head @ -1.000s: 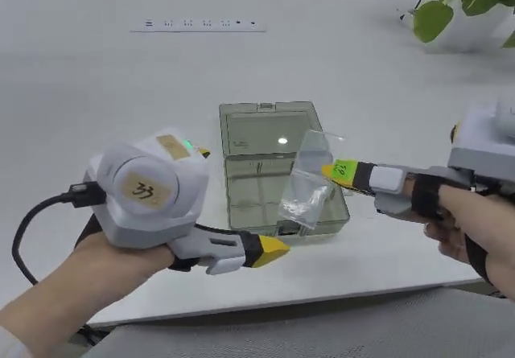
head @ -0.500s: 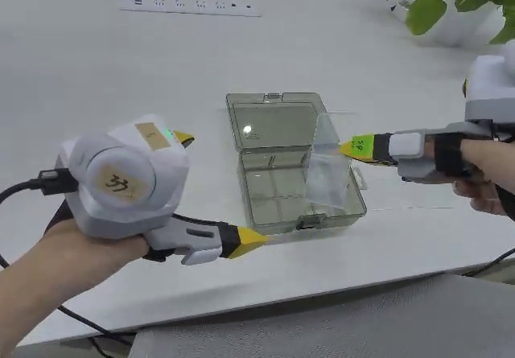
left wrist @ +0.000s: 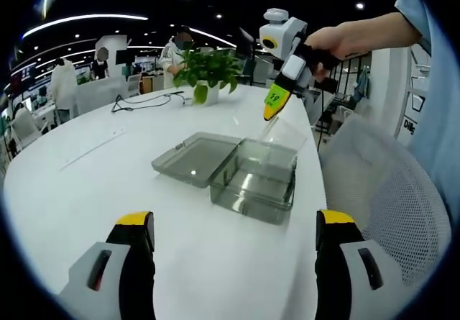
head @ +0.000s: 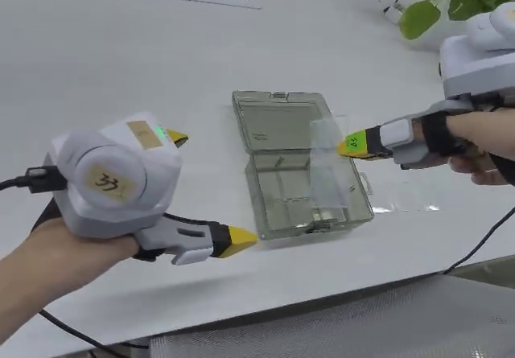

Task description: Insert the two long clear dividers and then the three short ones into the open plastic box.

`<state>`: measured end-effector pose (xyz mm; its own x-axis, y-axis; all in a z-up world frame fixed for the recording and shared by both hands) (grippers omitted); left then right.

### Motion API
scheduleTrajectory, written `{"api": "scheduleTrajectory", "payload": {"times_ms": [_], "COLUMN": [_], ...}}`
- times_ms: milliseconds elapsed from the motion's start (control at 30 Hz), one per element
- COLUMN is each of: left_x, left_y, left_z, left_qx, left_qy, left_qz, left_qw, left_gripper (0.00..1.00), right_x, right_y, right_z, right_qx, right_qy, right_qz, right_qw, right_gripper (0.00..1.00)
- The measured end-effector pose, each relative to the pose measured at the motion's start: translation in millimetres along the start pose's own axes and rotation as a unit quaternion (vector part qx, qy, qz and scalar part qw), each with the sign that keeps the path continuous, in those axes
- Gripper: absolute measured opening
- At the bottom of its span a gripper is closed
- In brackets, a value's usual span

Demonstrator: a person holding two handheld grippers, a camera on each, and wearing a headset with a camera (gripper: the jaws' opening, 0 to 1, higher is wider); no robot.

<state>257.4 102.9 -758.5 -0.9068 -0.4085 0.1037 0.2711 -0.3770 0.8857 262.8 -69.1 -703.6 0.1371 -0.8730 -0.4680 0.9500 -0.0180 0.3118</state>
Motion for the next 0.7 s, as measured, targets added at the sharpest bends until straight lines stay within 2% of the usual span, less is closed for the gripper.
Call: {"api": "scheduleTrajectory", "payload": {"times_ms": [100,233,267,367,500,700], "left_x": [-4.8,-9.8,-10.9,-12.6,-12.9,-14.9], "left_y": [-4.0,-8.4,-9.3,-11.0,-14.4,-16.8], "left_z": [2.3,4.1,4.0,4.3,3.5,4.1], "left_qx": [0.0,0.003,0.003,0.007,0.008,0.013], "left_qy": [-0.002,-0.005,-0.005,-0.006,-0.008,-0.008], "left_qz": [0.003,0.008,0.01,0.018,0.023,0.028], "left_qw": [1.0,1.0,0.9999,0.9998,0.9997,0.9995], "left_gripper": [0.95,0.94,0.94,0.93,0.93,0.93], "right_x": [3.1,10.6,12.4,12.5,8.5,7.7], "right_y": [0.3,2.2,3.7,4.6,-0.4,0.8], "right_z": [-6.1,-13.4,-14.9,-18.5,-22.5,-26.0], "right_qx": [-0.026,-0.06,-0.06,-0.07,-0.1,-0.12], "right_qy": [-0.023,-0.038,-0.041,-0.043,-0.044,-0.053], "right_qz": [0.004,-0.01,-0.011,-0.017,-0.022,-0.018], "right_qw": [0.9994,0.9975,0.9973,0.9964,0.9937,0.9912], "right_gripper": [0.02,0.02,0.02,0.02,0.02,0.02]}}
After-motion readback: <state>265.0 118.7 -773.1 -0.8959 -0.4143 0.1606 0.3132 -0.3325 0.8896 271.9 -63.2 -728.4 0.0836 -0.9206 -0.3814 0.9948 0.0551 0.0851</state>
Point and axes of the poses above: the centre of the closed fingertips' face, and the gripper's own axes: z roughly backward along the fingers, x roughly to its right, y roughly out of its top, the point moved 4 cm from there along z, roughly backward along the fingers, and after that the axes turned 1 degree about y, right-handed, at the moved point
